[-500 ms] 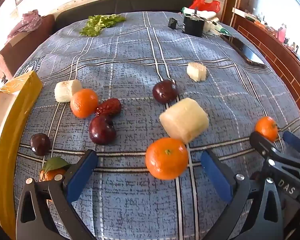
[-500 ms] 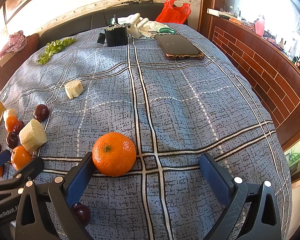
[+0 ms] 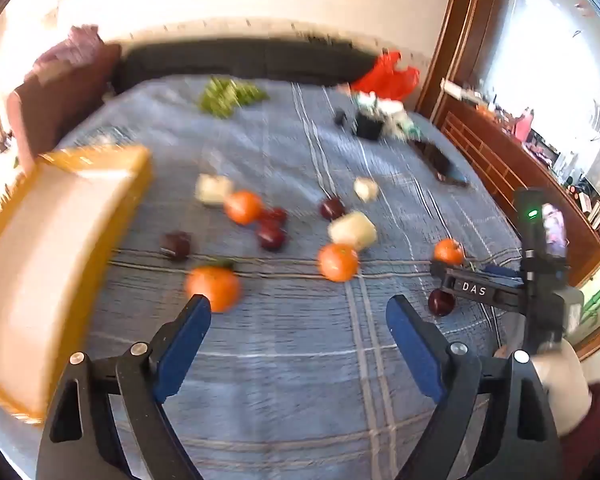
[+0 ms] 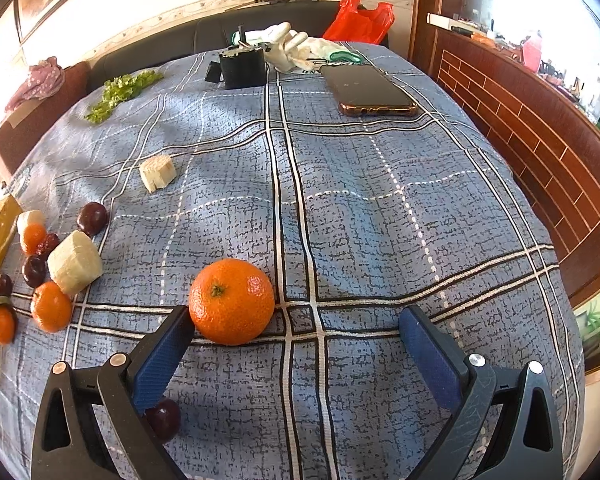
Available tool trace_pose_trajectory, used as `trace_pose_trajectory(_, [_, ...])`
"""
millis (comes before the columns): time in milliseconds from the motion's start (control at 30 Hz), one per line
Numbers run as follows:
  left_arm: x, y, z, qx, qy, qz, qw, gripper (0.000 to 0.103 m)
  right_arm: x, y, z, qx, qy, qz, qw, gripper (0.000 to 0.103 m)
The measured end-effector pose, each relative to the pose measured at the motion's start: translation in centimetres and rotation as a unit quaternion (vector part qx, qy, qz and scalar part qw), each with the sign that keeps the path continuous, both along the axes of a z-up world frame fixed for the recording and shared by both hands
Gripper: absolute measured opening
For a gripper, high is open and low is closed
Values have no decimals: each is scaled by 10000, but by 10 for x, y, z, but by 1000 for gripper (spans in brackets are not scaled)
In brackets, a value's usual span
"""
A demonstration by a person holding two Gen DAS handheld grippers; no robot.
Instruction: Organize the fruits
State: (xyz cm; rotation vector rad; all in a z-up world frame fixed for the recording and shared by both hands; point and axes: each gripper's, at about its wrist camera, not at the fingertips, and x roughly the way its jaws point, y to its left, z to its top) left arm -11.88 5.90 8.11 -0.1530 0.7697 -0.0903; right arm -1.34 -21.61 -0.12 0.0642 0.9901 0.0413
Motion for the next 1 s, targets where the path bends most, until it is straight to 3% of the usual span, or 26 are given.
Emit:
trace_pose_trajectory(33, [-5, 3, 7, 325, -31, 25, 9995, 89, -1, 0, 0, -84, 89, -25, 9999, 103])
trace_pose_trajectory(133, [-31, 21, 25, 503, -276, -25, 9983, 89, 0, 2, 1, -139, 246, -177, 9994, 103])
trace_pose_trajectory(333, [-61, 59, 47, -158, -537, 1, 9984, 87, -4, 4, 2, -213, 246, -405, 9986, 102])
trace_pose_trajectory(400, [-67, 76, 58, -322, -673, 200, 9970, 84, -13, 4, 10, -349, 160, -527, 9979, 95])
trace_pose_trajectory(467, [-72, 93, 72, -324, -796, 261, 9960, 73, -29, 4, 31, -383, -175, -568, 9975, 92])
trace_pose_trajectory(700, [-87, 136, 144, 262, -1618, 666, 9842, 72, -84, 21, 135, -196, -1788, -264, 9833, 94])
trace_pose_trajectory(767, [-81, 138, 153, 574, -1639, 704, 9823, 72, -92, 33, 153, -2, -2134, -13, 9770, 102])
trace_pose_trajectory(833, [-76, 140, 150, 587, -1612, 708, 9826, 72, -97, 42, 157, 216, -2208, 208, 9749, 102])
trace_pose_trajectory(1000, [-75, 144, 127, 302, -1489, 805, 9851, 72, -89, 58, 128, 577, -1845, 471, 9800, 99])
